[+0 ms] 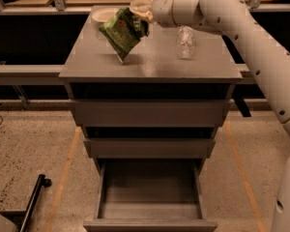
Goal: Pick green jalapeno chip bag from bottom drawer and place on counter
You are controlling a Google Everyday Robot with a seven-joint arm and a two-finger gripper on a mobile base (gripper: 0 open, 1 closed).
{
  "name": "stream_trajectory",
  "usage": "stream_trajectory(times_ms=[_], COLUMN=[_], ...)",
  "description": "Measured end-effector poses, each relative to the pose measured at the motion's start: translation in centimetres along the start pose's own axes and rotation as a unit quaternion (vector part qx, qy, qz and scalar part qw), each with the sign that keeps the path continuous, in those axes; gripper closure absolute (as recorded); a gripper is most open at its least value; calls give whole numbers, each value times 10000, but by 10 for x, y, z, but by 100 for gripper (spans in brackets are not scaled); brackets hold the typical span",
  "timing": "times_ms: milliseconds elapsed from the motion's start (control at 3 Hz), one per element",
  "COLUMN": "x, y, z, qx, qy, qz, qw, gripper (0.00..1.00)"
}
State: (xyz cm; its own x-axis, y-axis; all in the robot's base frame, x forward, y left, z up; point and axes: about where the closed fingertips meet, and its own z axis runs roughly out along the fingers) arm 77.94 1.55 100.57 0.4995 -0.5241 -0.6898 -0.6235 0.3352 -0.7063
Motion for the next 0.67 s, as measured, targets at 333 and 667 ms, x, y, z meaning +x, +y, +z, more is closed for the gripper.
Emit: stream_trajectory(times_ms=[333, 667], x=[-1, -2], y=[2, 4], z=[3, 5], qx=[-17, -36], qy=[-14, -28], qz=[3, 6], qw=[10000, 10000], gripper=[35, 12])
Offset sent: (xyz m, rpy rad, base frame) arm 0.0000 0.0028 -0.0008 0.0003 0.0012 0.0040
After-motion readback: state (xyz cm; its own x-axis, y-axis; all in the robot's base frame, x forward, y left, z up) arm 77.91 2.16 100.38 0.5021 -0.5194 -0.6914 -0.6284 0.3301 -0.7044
